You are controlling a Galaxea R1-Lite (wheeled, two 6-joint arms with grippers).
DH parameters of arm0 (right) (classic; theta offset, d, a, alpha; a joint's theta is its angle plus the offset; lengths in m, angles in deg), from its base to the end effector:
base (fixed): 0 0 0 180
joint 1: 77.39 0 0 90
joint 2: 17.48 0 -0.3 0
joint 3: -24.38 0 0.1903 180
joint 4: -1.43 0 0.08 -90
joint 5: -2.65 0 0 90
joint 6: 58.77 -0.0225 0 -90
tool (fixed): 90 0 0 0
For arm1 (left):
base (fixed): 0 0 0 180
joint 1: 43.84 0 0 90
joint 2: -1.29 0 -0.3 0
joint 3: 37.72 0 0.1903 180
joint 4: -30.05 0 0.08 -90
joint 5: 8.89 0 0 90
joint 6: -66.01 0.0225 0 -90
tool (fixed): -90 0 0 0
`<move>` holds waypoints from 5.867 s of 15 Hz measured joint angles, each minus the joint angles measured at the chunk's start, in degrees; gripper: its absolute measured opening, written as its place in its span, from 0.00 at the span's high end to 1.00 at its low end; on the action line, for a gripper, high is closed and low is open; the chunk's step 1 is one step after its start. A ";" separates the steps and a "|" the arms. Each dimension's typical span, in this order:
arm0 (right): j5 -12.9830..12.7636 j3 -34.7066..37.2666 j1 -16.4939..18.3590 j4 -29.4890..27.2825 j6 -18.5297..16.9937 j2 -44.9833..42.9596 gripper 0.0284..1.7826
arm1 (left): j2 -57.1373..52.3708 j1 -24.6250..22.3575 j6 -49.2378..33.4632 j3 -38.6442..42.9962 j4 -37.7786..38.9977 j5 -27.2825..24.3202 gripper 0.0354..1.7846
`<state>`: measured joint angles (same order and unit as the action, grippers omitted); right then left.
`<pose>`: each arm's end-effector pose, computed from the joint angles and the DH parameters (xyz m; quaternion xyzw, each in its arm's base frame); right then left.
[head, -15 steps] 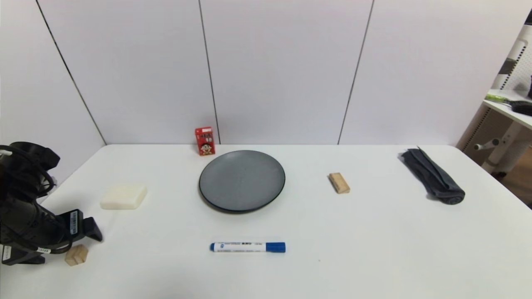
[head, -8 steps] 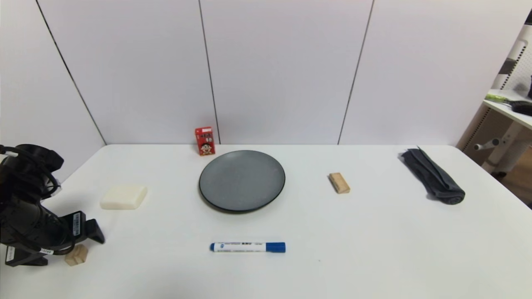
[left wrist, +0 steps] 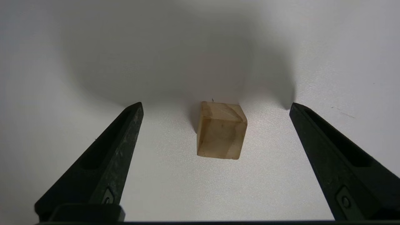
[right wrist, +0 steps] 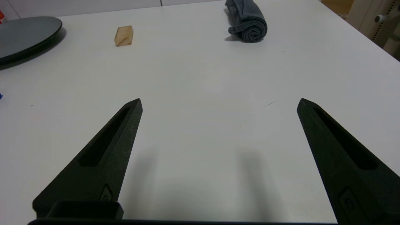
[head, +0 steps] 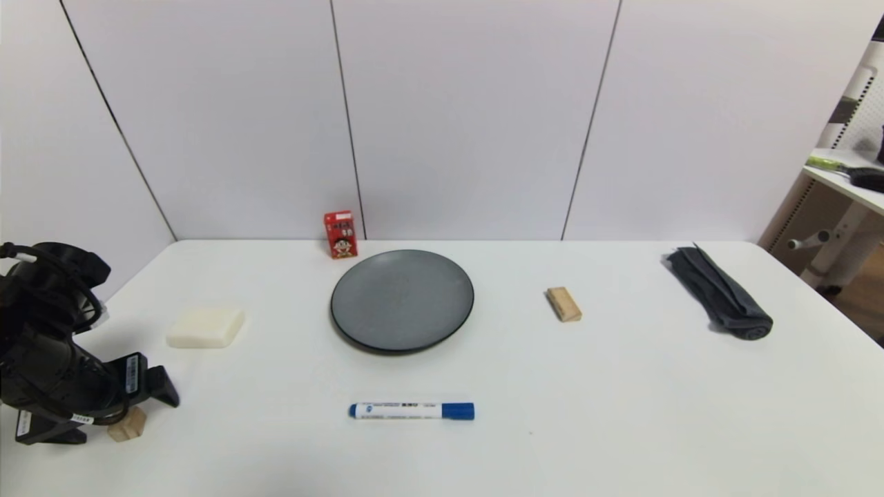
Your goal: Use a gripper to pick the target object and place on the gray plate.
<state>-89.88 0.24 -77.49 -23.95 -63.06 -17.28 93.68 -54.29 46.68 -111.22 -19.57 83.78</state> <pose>-0.0236 -0.0010 0.0757 0.0371 0.0118 -0.0217 0.9990 0.2261 0.0428 0.1428 -0.1755 0.5378 0.1874 0.8031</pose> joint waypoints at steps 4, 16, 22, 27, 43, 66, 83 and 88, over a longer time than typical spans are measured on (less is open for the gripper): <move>0.00 -0.02 0.00 0.00 0.02 0.00 0.04 | -0.06 -0.05 0.09 0.04 -0.06 -0.15 0.42; 0.00 -0.02 0.02 0.01 0.02 0.00 0.04 | -3.45 4.64 8.24 -5.03 2.78 -0.41 0.79; 0.00 -0.02 0.02 0.01 0.00 0.00 0.04 | -3.19 19.98 14.01 -9.25 16.29 -15.02 0.79; 0.00 -0.02 0.00 0.00 0.00 0.00 0.04 | 6.56 30.28 19.40 -19.68 18.32 -18.74 0.79; 0.00 -0.02 -0.01 0.01 0.00 0.00 0.04 | 26.54 34.73 27.59 -41.75 16.01 -18.24 0.35; 0.00 0.00 0.00 0.04 0.00 0.00 0.04 | -74.86 13.36 27.66 48.25 29.39 -3.11 0.06; 0.01 0.00 0.02 0.00 0.02 0.00 0.04 | -92.47 9.76 19.70 50.14 26.16 -2.67 0.06; 0.00 0.00 0.02 0.00 0.13 0.00 0.04 | -92.50 9.76 19.70 50.14 26.16 -2.67 0.06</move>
<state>-89.88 0.24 -77.47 -23.95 -62.92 -17.28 1.18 -44.52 66.38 -61.08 6.59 81.11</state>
